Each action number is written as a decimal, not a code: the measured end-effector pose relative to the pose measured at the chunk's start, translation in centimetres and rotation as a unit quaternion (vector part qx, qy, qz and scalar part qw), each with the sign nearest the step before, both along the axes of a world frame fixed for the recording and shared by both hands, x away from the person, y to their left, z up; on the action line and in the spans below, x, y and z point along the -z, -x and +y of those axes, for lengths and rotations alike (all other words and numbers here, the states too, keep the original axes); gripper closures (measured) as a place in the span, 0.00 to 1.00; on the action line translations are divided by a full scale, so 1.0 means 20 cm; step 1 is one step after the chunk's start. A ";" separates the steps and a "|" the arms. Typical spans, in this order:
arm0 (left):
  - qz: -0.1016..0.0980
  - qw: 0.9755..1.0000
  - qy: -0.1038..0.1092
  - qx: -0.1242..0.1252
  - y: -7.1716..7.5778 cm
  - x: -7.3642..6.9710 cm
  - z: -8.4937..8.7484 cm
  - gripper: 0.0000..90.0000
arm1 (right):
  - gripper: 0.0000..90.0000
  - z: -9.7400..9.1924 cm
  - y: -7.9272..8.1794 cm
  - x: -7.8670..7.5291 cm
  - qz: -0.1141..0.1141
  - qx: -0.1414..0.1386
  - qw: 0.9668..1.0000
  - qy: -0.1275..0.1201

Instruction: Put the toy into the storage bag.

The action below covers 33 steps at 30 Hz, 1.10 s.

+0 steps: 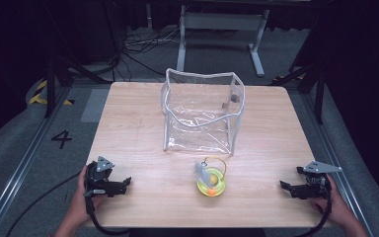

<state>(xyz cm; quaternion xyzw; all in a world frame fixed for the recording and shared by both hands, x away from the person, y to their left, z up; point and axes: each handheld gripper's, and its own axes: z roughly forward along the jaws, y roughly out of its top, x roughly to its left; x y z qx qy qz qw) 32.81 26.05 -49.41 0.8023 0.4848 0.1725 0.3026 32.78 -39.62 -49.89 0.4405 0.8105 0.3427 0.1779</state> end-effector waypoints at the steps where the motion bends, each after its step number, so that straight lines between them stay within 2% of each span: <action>1: 0.001 1.000 0.003 0.003 0.00 0.00 0.00 0.00 | 0.05 0.00 0.00 0.00 0.002 -0.001 1.000 0.000; 6: -0.001 1.000 0.001 0.006 0.00 0.00 0.00 0.00 | 0.05 0.00 -0.01 -0.01 0.007 -0.005 1.000 0.005; 10: -0.003 1.000 0.000 0.008 0.00 0.00 0.00 0.00 | 0.05 0.01 -0.02 -0.03 0.029 -0.007 0.999 0.022; 12: -0.003 1.000 0.002 0.011 0.00 0.00 0.01 0.00 | 0.09 0.01 -0.02 -0.04 0.042 -0.014 0.999 0.031; 14: -0.003 1.000 0.001 0.014 0.00 0.00 0.01 0.00 | 0.22 0.01 -0.02 -0.07 0.039 -0.018 0.998 0.041; 17: 0.000 1.000 0.003 0.016 0.00 0.00 0.01 0.00 | 0.18 0.02 -0.02 -0.09 0.041 -0.019 0.998 0.052; 18: 0.000 1.000 0.003 0.018 0.00 0.00 0.01 0.00 | 0.21 0.02 -0.02 -0.10 0.042 -0.024 0.997 0.055; 20: 0.000 1.000 0.003 0.020 0.00 0.00 0.02 0.00 | 0.17 0.05 -0.01 -0.13 0.045 -0.050 0.996 0.059; 24: -0.003 1.000 0.002 0.022 0.00 0.00 0.02 0.00 | 0.22 0.11 0.00 -0.20 0.046 -0.092 0.993 0.062; 28: -0.002 1.000 0.002 0.024 0.00 0.00 0.02 0.00 | 0.29 0.17 -0.01 -0.27 0.041 -0.118 0.989 0.073; 33: -0.001 1.000 0.002 0.024 0.00 0.00 0.02 0.01 | 0.29 0.25 -0.02 -0.36 0.038 -0.148 0.985 0.078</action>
